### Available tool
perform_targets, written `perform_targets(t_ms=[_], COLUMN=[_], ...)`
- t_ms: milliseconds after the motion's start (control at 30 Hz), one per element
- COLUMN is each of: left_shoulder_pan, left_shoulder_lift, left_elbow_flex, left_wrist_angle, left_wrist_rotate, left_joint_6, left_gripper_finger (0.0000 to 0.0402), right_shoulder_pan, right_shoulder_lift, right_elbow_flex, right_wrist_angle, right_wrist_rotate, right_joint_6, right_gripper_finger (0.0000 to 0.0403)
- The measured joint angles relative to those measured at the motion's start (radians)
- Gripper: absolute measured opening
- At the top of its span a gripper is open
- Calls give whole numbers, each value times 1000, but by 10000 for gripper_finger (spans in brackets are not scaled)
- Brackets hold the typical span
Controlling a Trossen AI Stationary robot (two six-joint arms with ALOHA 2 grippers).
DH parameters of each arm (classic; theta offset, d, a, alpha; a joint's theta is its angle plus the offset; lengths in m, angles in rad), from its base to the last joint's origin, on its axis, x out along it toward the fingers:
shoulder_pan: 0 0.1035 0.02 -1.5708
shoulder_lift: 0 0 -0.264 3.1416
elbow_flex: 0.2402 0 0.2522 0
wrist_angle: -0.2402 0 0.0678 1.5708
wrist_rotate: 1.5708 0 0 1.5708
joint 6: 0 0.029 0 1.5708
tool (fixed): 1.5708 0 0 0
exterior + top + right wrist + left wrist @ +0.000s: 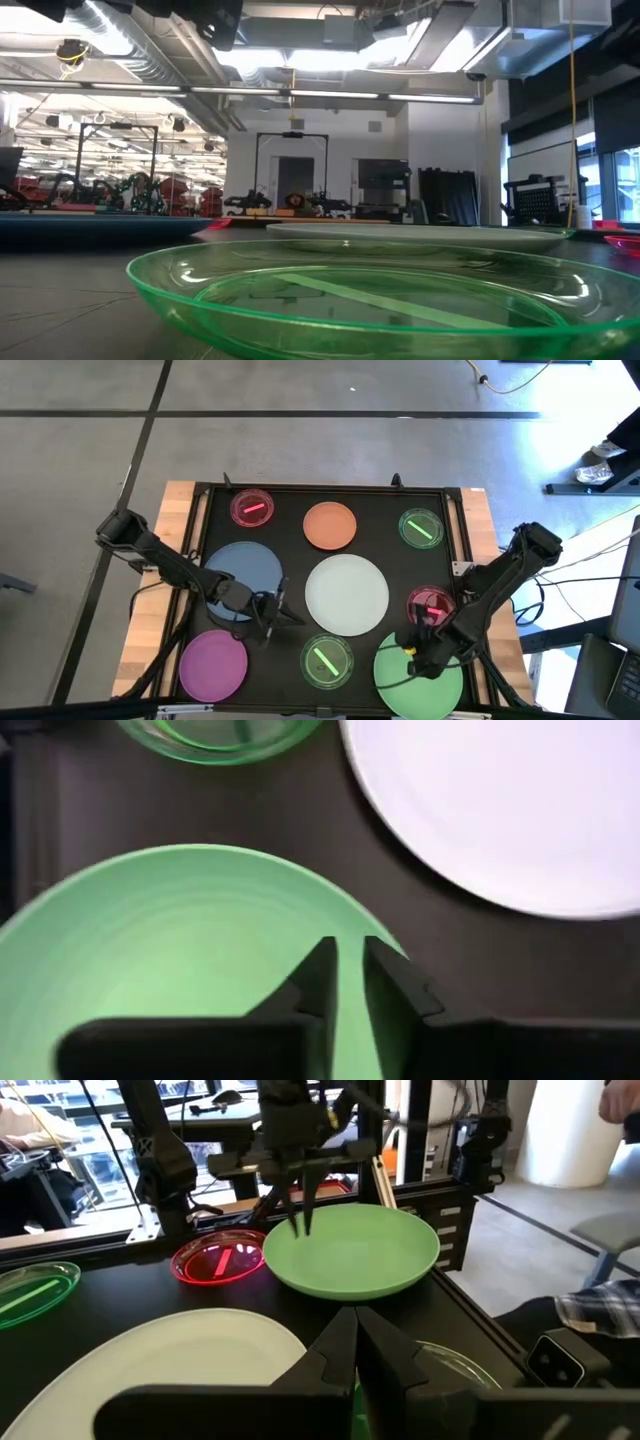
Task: Stack plastic plates
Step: Stack the green plate on top of the white plate
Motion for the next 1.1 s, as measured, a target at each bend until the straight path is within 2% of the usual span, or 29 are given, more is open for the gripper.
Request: perform_targets(t_ms=[233, 433, 600, 800, 1100], left_shoulder_pan=[0, 0, 0, 0, 0], left_shoulder_lift=[0, 0, 0, 0, 0], left_elbow_flex=[0, 0, 0, 0, 0], left_wrist_angle=[0, -1, -1, -1, -1], left_wrist_rotate=[0, 0, 0, 0, -1], left_joint_6=[0, -1, 0, 0, 0], left_gripper_finger=[4, 4, 4, 4, 4], right_shoulder_pan=[-72, -122, -159, -200, -208], right_shoulder_lift=[13, 12, 12, 11, 11], right_elbow_flex=[0, 0, -6, -74, -151], right_wrist_angle=[-119, -173, -163, -147, -13], right_wrist_rotate=[-84, -123, -208, -296, -353], right_joint_6=[2, -17, -71, -90, -137], right_gripper_finger=[141, 179, 183, 174, 172])
